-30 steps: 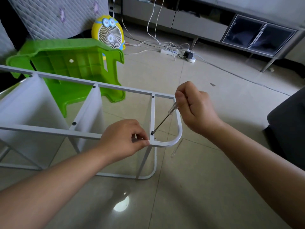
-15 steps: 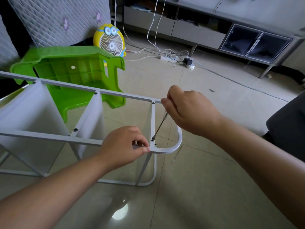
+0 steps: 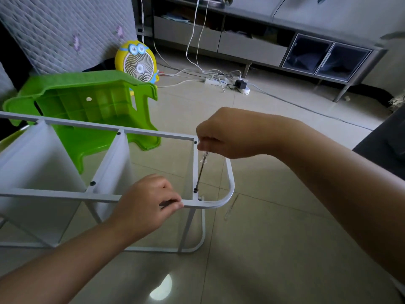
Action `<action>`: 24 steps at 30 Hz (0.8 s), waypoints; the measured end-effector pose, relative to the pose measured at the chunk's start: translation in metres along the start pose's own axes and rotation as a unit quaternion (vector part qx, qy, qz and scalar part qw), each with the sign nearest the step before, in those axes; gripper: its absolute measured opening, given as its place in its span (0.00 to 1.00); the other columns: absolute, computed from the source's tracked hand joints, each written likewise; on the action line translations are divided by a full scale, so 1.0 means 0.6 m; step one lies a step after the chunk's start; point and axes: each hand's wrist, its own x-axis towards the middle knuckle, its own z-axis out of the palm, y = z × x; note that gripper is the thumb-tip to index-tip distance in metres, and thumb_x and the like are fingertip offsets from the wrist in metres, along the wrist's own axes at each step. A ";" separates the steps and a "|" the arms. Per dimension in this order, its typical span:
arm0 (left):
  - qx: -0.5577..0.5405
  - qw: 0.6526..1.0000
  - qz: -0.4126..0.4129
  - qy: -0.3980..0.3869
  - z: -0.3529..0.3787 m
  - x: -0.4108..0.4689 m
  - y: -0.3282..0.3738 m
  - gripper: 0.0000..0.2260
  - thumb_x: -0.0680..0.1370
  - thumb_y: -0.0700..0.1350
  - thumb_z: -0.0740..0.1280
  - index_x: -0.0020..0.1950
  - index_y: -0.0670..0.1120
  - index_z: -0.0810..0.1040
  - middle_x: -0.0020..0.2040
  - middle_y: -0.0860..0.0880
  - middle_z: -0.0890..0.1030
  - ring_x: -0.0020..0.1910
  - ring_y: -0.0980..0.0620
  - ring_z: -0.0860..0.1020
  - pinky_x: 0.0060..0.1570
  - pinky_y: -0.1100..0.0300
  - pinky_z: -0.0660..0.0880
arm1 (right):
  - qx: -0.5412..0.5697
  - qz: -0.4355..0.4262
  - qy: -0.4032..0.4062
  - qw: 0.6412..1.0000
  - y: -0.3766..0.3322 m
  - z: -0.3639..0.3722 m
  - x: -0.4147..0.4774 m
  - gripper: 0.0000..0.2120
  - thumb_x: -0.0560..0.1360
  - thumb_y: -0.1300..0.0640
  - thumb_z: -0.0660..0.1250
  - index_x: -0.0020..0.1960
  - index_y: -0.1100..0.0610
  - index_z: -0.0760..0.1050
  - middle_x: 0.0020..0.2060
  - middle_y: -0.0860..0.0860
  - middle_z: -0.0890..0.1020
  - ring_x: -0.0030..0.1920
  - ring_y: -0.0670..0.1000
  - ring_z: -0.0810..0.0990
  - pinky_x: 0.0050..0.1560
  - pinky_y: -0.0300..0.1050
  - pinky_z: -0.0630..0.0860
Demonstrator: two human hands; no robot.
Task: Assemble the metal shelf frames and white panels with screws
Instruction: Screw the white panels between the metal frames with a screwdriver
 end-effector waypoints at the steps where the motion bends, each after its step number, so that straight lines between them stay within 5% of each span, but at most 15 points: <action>1: 0.008 1.000 0.008 -0.006 -0.006 -0.001 -0.002 0.13 0.69 0.53 0.63 0.35 0.47 0.84 0.30 0.53 0.76 0.35 0.58 0.70 0.34 0.67 0.67 | -0.012 0.002 -0.004 1.000 0.000 -0.002 0.003 0.13 0.80 0.51 0.55 0.39 0.56 0.64 0.29 0.45 0.63 0.30 0.43 0.62 0.37 0.40 0.57; 8: 0.055 0.996 0.019 -0.062 -0.032 -0.005 -0.027 0.15 0.69 0.56 0.61 0.36 0.50 0.84 0.30 0.54 0.76 0.35 0.60 0.69 0.25 0.66 0.72 | -0.045 0.040 -0.017 0.998 -0.006 0.002 0.006 0.19 0.81 0.51 0.51 0.32 0.51 0.56 0.29 0.47 0.63 0.29 0.45 0.61 0.41 0.43 0.61; 11: 0.057 0.996 0.029 -0.063 -0.033 -0.005 -0.032 0.15 0.70 0.56 0.60 0.35 0.51 0.84 0.29 0.55 0.75 0.35 0.60 0.69 0.24 0.68 0.71 | -0.011 0.037 -0.027 0.999 -0.008 0.008 -0.004 0.11 0.80 0.52 0.52 0.42 0.56 0.66 0.38 0.49 0.65 0.39 0.49 0.65 0.45 0.43 0.64; 15: 0.049 0.995 0.011 -0.085 -0.037 0.014 -0.023 0.20 0.68 0.60 0.58 0.38 0.51 0.85 0.28 0.60 0.67 0.29 0.64 0.64 0.28 0.75 0.58 | -0.003 0.006 -0.052 0.999 -0.010 0.002 -0.019 0.06 0.79 0.58 0.55 0.53 0.58 0.68 0.44 0.48 0.66 0.45 0.50 0.69 0.50 0.45 0.69; 20: 0.084 0.980 -0.046 -0.176 -0.045 0.028 -0.016 0.12 0.76 0.55 0.64 0.54 0.53 0.82 0.42 0.57 0.76 0.45 0.59 0.73 0.35 0.74 0.60 | -0.061 -0.013 -0.084 0.995 -0.014 -0.012 -0.021 0.10 0.80 0.53 0.56 0.52 0.58 0.72 0.43 0.48 0.69 0.43 0.48 0.69 0.47 0.42 0.69; 24: 0.100 0.973 -0.055 -0.199 -0.044 0.027 -0.015 0.10 0.76 0.53 0.64 0.54 0.54 0.82 0.35 0.61 0.68 0.42 0.61 0.69 0.35 0.73 0.61 | -0.089 -0.019 -0.102 0.991 -0.023 -0.016 -0.017 0.12 0.80 0.52 0.54 0.48 0.57 0.72 0.41 0.49 0.70 0.41 0.49 0.69 0.47 0.44 0.70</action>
